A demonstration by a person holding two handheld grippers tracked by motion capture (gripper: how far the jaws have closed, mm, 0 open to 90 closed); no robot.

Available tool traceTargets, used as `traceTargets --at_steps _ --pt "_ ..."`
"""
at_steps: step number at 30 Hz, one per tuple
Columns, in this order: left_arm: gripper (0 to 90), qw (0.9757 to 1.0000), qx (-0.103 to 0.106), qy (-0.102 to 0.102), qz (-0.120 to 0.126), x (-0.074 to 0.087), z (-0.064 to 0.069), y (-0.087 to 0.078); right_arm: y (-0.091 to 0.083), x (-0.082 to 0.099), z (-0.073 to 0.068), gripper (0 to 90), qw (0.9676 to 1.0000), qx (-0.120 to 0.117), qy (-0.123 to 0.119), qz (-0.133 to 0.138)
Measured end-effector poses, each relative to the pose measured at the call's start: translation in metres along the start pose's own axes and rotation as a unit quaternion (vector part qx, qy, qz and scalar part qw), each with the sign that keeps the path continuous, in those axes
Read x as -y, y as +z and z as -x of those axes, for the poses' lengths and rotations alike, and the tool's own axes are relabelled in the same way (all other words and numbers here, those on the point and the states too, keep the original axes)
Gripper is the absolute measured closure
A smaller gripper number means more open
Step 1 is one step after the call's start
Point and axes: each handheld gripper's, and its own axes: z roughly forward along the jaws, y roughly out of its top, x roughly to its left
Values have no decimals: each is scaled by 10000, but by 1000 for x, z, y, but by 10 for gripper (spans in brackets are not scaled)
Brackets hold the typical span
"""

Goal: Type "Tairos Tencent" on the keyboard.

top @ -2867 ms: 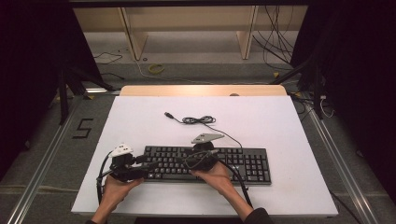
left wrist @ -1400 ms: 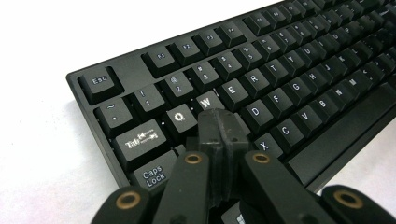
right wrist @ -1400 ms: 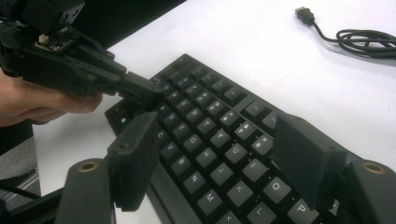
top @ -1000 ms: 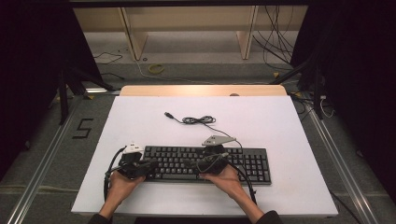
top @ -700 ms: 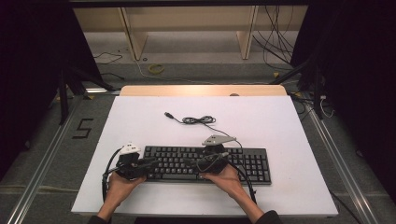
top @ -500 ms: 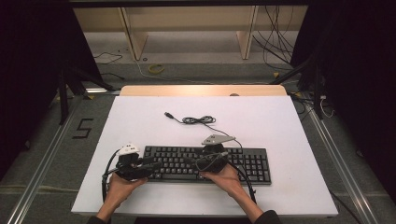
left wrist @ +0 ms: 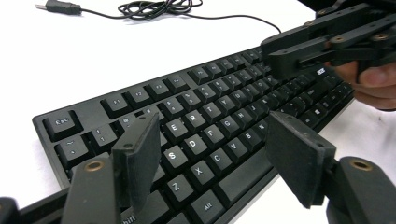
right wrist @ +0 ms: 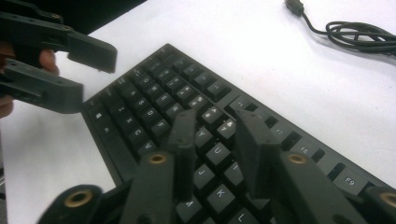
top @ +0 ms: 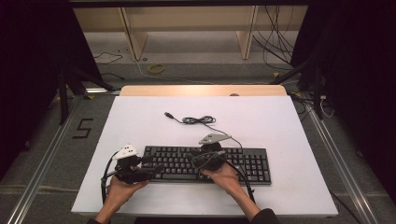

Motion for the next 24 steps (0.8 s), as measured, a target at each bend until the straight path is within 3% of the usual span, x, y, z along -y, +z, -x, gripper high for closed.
traceTargets --at_steps 15,24 --pt "325 9999 52 -14 111 2 5 -5 13 -4 1 893 9996 132 -72 -245" --pt "306 9999 73 -3 116 4 6 -6 17 -2 4 900 9984 294 -96 -464"
